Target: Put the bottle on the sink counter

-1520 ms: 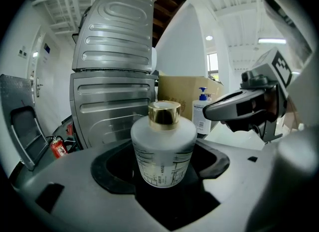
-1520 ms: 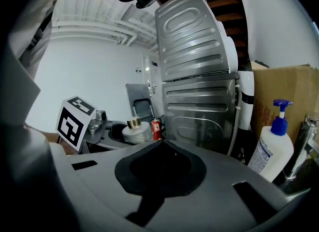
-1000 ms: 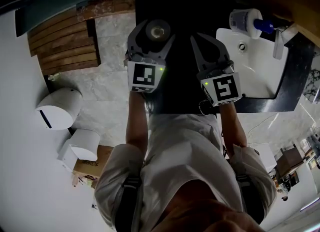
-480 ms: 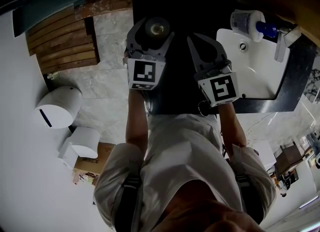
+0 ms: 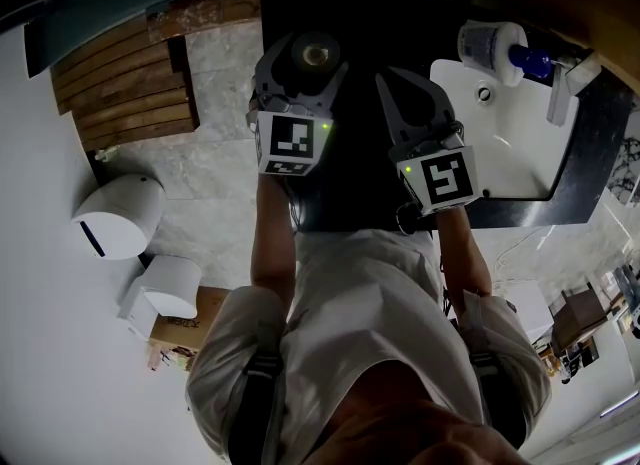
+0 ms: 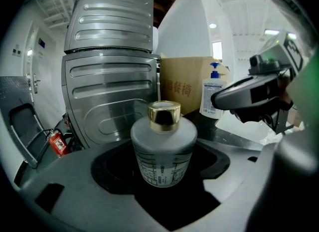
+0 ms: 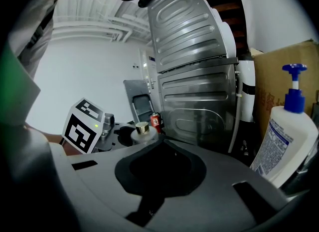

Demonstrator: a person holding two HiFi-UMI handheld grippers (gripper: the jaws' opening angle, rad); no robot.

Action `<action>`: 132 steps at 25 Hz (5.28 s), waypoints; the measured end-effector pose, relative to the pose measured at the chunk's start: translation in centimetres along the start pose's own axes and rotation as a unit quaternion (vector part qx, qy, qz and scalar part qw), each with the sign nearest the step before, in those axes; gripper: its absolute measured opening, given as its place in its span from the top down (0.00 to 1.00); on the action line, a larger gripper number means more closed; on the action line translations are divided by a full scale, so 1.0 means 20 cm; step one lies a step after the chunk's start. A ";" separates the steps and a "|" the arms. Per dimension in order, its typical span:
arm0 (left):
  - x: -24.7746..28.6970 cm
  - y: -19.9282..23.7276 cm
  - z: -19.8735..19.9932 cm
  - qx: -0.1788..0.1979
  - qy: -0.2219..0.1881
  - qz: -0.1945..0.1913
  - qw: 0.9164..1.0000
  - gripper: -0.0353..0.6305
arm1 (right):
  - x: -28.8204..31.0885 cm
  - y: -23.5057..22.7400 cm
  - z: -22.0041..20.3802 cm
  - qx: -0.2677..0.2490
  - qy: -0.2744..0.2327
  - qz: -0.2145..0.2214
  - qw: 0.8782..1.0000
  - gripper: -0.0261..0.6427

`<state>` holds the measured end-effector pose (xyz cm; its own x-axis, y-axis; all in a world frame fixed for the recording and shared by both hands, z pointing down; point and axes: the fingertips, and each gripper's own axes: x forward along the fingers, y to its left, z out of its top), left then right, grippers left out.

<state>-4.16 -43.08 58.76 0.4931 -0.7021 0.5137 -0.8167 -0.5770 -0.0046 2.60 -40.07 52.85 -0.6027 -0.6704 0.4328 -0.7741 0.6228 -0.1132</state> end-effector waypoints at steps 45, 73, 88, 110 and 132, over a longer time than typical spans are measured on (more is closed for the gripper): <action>0.03 -0.01 -0.05 -0.029 0.003 0.015 0.999 0.46 | -0.09 0.05 -0.01 -0.022 -0.004 -0.001 1.000 0.96; -0.39 -0.05 -0.01 -0.070 -0.039 0.032 0.996 0.57 | -0.29 0.37 0.08 -0.030 -0.029 0.015 0.999 0.97; -0.72 -0.16 0.23 -0.051 -0.102 0.019 0.993 0.70 | -0.45 0.42 0.26 -0.066 -0.071 -0.002 0.995 0.96; -0.94 -0.24 0.32 -0.034 -0.134 0.004 0.990 0.93 | -0.57 0.41 0.31 -0.047 -0.082 -0.002 0.996 0.97; -0.90 -0.25 0.30 -0.036 -0.120 0.009 0.992 0.93 | -0.57 0.38 0.27 -0.040 -0.076 0.000 0.996 0.97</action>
<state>-7.22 -30.06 44.48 0.5284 -0.7958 0.2957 -0.8409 -0.5386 0.0529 2.63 -29.89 42.11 -0.6297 -0.7197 0.2925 -0.7598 0.6491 -0.0385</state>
